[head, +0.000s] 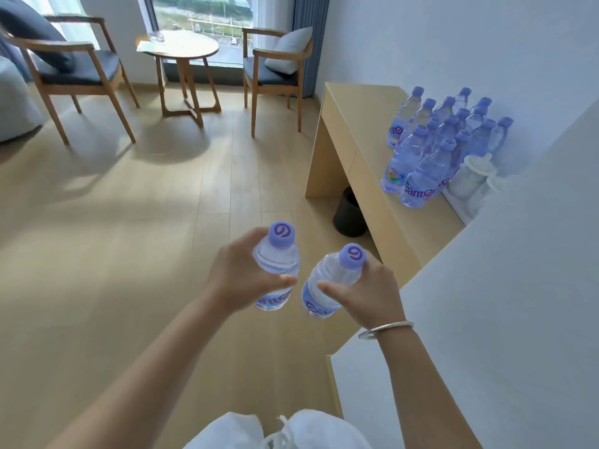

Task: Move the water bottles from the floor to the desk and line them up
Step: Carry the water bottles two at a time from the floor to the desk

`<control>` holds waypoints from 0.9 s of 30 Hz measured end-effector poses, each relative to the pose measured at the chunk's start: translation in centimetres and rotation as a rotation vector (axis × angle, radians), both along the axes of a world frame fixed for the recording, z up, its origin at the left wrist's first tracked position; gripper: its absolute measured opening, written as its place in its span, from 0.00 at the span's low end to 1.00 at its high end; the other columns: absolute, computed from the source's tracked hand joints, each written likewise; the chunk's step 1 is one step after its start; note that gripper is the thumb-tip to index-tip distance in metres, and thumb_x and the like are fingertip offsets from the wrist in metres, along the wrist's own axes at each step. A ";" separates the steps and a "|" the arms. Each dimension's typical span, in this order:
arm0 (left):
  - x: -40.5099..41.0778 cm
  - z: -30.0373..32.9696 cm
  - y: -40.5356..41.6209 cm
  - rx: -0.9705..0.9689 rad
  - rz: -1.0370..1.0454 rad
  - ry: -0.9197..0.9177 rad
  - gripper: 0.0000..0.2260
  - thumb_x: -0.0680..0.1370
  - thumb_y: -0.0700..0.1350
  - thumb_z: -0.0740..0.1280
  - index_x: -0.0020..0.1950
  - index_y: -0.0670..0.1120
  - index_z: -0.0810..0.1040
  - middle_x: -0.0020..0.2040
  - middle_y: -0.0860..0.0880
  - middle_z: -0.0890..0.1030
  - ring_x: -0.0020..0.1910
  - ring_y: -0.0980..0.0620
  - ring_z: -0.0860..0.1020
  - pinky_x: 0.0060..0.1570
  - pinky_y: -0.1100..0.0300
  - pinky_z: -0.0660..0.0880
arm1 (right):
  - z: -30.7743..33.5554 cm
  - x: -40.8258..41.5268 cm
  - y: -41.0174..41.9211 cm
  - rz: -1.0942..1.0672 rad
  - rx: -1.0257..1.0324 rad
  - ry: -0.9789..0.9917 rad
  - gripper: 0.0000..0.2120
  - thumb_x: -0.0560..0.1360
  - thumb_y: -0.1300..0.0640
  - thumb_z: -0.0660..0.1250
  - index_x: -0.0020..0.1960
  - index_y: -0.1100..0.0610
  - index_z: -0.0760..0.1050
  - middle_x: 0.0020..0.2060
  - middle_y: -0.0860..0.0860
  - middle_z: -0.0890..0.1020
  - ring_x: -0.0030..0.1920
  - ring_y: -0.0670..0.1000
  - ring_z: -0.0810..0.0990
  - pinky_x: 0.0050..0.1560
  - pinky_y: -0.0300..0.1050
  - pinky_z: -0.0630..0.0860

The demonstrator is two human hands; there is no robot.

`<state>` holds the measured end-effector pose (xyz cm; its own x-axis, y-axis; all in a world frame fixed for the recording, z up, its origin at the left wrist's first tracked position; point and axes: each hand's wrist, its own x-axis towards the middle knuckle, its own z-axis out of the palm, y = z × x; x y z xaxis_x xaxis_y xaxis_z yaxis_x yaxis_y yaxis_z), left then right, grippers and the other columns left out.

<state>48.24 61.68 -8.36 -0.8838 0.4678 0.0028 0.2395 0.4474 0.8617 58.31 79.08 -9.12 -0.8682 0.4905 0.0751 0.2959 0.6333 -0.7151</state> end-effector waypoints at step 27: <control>-35.5 0.3 32.3 0.017 -0.209 -0.031 0.21 0.62 0.42 0.79 0.46 0.60 0.75 0.42 0.58 0.81 0.41 0.64 0.78 0.42 0.64 0.74 | 0.3 -33.3 27.0 -0.340 -0.090 -0.012 0.10 0.65 0.50 0.72 0.41 0.53 0.75 0.32 0.48 0.76 0.37 0.51 0.76 0.38 0.43 0.73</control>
